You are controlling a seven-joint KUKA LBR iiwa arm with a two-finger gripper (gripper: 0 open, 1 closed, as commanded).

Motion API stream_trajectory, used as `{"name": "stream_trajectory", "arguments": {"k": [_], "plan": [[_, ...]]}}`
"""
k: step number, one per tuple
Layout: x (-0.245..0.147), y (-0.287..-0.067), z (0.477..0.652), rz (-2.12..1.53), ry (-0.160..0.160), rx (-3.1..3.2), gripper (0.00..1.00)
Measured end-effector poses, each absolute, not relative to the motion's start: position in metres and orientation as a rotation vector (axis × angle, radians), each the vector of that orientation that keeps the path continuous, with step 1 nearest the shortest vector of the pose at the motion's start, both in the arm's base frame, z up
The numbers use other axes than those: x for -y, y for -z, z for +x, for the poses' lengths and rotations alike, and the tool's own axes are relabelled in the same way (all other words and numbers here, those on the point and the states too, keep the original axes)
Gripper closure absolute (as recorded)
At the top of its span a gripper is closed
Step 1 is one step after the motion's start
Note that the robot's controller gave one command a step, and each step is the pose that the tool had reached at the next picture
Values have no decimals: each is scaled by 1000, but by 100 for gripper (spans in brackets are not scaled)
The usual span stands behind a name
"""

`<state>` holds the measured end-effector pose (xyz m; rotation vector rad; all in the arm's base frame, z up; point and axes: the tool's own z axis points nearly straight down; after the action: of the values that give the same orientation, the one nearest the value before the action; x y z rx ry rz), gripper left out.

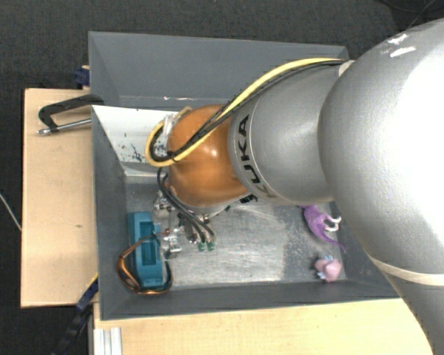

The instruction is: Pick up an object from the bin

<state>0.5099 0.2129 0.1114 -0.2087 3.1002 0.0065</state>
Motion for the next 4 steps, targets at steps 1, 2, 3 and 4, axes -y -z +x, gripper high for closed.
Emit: {"name": "stream_trajectory", "arguments": {"k": [1, 2, 3, 4], "plan": [[-211, -112, 510, -209, -1, -3121, 100], [-218, -120, 536, -119, 11, -3150, 100], [-202, -184, 540, 61, 2, -3150, 100], [-197, -312, 578, 222, -4, -3129, 100]]}}
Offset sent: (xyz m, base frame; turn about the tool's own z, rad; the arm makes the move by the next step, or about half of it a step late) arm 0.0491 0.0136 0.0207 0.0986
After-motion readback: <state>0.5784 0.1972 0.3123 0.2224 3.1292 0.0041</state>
